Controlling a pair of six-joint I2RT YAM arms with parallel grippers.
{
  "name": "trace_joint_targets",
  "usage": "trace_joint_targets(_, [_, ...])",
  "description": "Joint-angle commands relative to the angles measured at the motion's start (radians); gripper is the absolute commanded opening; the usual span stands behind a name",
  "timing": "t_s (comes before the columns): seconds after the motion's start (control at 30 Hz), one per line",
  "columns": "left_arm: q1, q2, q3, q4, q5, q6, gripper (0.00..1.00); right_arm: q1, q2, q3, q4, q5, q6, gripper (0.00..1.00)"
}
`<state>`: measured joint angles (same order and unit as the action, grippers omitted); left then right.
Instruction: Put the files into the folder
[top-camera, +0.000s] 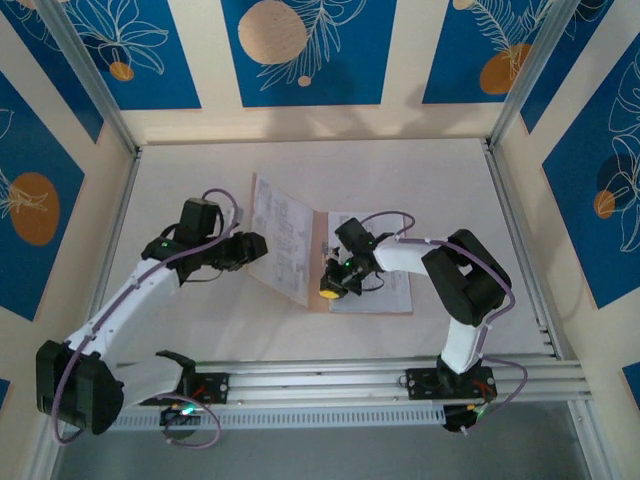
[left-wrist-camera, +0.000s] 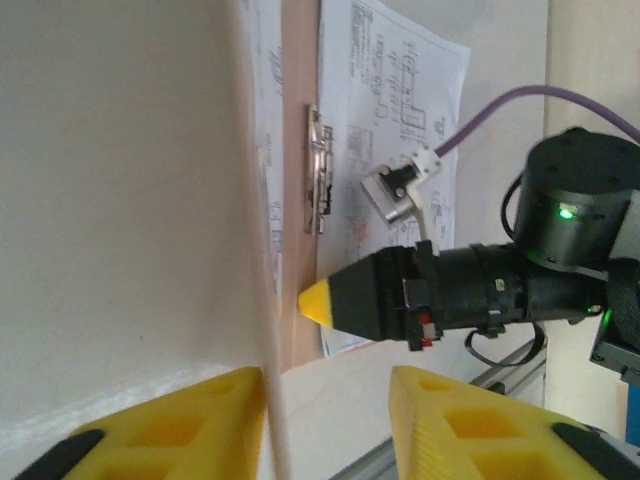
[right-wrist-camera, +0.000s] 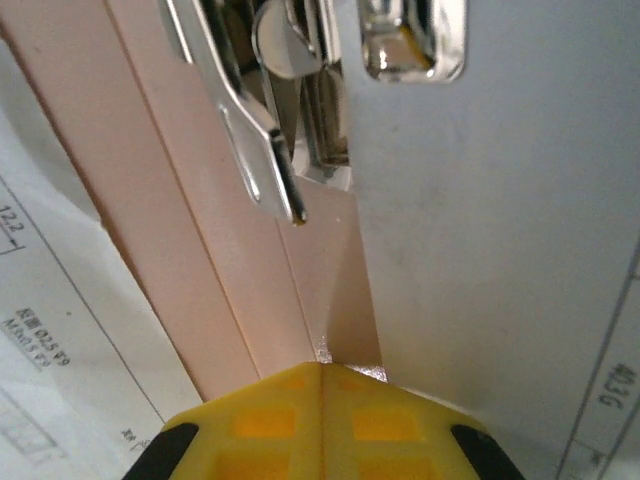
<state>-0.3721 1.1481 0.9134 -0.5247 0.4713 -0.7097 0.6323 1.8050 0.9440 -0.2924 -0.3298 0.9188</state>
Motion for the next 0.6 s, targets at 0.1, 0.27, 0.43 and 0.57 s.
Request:
trace_joint_targets(0.1, [-0.161, 0.061, 0.146, -0.131, -0.177, -0.012, 0.35, -0.016, -0.109, 0.098, -0.169, 0.075, -0.037, 0.23])
trace_joint_targets(0.27, [-0.308, 0.135, 0.257, -0.171, -0.304, -0.004, 0.42, -0.105, -0.256, 0.113, -0.361, 0.207, -0.004, 0.29])
trace_joint_targets(0.43, [-0.441, 0.255, 0.378, -0.16, -0.356, 0.007, 0.52, -0.258, -0.453, 0.06, -0.472, 0.276, -0.015, 0.32])
trace_joint_targets(0.57, [-0.514, 0.368, 0.47, -0.133, -0.36, 0.014, 0.58, -0.369, -0.577, 0.052, -0.563, 0.312, -0.074, 0.34])
